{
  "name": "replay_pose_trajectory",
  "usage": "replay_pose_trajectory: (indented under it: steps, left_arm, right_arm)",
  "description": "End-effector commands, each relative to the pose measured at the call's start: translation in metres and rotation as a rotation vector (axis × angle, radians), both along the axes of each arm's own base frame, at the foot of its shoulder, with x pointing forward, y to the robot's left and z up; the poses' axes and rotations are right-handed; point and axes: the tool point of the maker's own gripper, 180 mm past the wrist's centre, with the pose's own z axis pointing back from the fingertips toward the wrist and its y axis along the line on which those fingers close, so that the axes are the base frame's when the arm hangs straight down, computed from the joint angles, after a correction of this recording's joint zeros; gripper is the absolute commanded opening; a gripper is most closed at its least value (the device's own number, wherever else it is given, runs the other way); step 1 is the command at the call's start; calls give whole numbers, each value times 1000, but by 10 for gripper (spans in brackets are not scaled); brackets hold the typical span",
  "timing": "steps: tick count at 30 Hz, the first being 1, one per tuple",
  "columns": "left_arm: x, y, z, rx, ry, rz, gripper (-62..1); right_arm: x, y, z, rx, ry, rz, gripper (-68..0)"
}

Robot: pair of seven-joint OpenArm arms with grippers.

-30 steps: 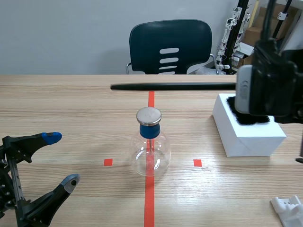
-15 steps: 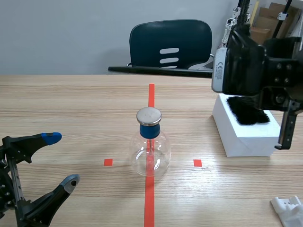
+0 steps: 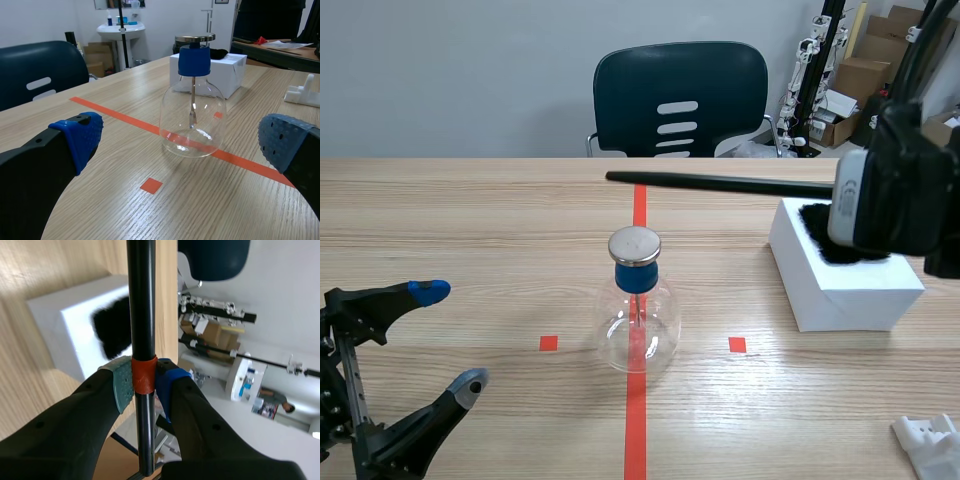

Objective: Do the electroscope experiment. pick up the black charging rod

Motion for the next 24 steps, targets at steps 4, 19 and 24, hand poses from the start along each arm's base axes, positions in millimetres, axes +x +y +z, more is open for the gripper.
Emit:
replay_pose_trajectory:
  steps: [4, 19, 24]
  left_arm:
    - [2, 2, 8, -19, -24, 3, 14]
    - [2, 2, 8, -19, -24, 3, 14]
    - [2, 2, 8, -20, -24, 3, 14]
  right_arm:
    - [-24, 11, 2, -23, 33, 80, -669]
    - [-75, 22, -15, -16, 18, 216, -669]
    - [-87, 29, -13, 1, -6, 252, -669]
